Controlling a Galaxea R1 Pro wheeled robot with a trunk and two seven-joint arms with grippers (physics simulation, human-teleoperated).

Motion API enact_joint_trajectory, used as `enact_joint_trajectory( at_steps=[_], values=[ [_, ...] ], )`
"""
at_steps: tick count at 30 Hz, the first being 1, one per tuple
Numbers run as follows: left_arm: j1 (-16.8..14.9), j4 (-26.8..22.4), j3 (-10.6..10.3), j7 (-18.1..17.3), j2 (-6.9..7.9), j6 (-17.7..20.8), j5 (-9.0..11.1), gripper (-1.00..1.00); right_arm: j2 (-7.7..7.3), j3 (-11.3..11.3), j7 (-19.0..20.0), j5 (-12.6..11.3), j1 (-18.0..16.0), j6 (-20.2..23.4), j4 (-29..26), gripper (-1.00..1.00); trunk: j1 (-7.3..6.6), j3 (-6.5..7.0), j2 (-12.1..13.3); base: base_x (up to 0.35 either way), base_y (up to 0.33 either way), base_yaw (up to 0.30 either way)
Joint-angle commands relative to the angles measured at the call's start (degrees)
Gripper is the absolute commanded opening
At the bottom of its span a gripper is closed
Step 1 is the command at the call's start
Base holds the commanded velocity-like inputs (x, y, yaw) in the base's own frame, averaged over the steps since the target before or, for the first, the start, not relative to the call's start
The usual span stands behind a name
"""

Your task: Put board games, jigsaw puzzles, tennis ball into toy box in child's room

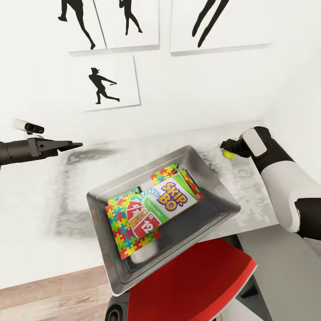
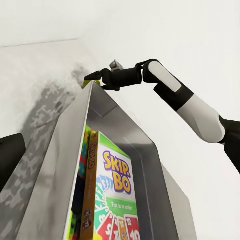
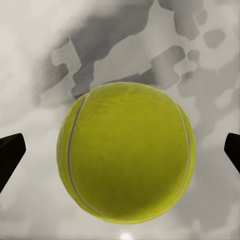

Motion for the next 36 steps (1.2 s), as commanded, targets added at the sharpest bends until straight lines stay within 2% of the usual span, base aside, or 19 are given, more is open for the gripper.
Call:
enact_joint_trajectory(
  at_steps=[1, 36],
  values=[
    [0.0, 0.0, 0.0, -0.2, 0.01, 0.6, 0.0, 1.0, -0.08, 0.5, -0.5, -0.6, 0.0, 0.1, -0.1, 1.0, 0.03, -0.08, -0.1, 0.0, 0.0, 0.0],
    [0.0, 0.0, 0.0, -0.2, 0.07, 0.6, 0.0, 1.0, -0.04, 0.5, -0.5, -0.9, 0.0, 1.0, -0.1, 1.0, 0.03, -0.08, -0.1, 0.0, 0.0, 0.0]
  ],
)
